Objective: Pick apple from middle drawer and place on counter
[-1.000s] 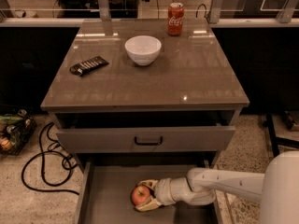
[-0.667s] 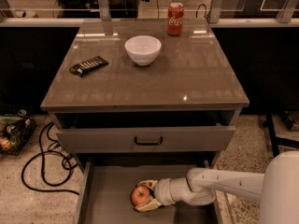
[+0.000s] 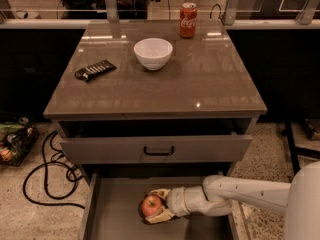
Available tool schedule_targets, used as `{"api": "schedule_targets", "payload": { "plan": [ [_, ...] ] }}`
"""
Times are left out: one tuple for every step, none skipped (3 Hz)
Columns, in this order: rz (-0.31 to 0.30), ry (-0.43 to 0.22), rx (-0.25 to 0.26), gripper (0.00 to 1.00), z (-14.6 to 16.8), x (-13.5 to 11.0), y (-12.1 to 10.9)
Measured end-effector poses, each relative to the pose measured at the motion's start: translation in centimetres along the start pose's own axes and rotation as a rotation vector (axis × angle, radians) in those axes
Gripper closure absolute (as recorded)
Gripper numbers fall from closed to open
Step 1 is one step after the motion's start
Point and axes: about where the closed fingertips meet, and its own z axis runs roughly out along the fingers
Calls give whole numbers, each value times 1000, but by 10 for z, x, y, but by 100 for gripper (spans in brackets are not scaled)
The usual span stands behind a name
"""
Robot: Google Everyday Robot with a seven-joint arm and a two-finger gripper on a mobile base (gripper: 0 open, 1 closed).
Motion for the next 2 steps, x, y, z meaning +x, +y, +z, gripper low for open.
{"api": "schedule_targets", "payload": {
  "plan": [
    [9,-22,11,100,-30,-34,2],
    [42,-70,25,100,-66,-58,2]
  ]
}}
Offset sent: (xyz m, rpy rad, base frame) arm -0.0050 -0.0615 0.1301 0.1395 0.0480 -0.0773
